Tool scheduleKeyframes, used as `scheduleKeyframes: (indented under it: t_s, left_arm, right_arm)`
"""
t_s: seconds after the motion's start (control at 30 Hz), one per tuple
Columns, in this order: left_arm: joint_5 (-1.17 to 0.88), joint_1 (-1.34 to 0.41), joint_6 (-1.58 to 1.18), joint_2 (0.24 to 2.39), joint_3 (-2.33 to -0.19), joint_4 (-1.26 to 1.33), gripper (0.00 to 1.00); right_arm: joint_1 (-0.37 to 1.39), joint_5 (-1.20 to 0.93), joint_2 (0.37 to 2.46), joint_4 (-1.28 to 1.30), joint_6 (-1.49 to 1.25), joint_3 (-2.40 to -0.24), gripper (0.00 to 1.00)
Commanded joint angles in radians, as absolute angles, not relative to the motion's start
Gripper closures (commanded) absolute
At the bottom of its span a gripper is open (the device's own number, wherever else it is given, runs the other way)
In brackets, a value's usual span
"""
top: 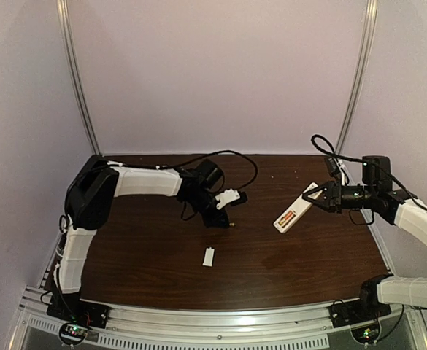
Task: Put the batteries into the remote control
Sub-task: Pick up the battery from the center of the board.
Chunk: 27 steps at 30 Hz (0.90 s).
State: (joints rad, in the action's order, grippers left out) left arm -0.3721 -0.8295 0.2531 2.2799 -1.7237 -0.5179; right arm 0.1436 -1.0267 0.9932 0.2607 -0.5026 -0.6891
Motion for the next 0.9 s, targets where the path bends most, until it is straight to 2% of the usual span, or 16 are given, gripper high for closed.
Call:
scheduleKeyframes:
  t_s: [0.0,0.13,0.37,0.57,0.87]
  left_arm:
    - [-0.358,-0.779,0.115,2.086,-1.542,-0.403,1.0]
    - [-0.33,-0.779,0.046,1.968,-1.407,-0.372,1.0]
    - [-0.284,-0.775,-0.035,1.815,-1.216,-0.384,1.0]
    - [-0.24,-0.768,-0.055,1.803,-1.135,-0.4,1.0]
    - [-0.178,-0.725,-0.079,1.859,-1.135,-0.408,0.99]
  right_arm:
    - [0.229,-1.088,0.959,0.132,-0.514,-0.704,1.0]
    - [0.314,-1.07,0.95,0.108,-0.497,-0.728,1.0]
    - [0.362,-1.057,0.963,0.092,-0.49,-0.742,1.0]
    - [0.393,-1.035,0.992,0.084,-0.492,-0.747,1.0]
    - [0.426,-1.004,1.009,0.083,-0.498,-0.752,1.0]
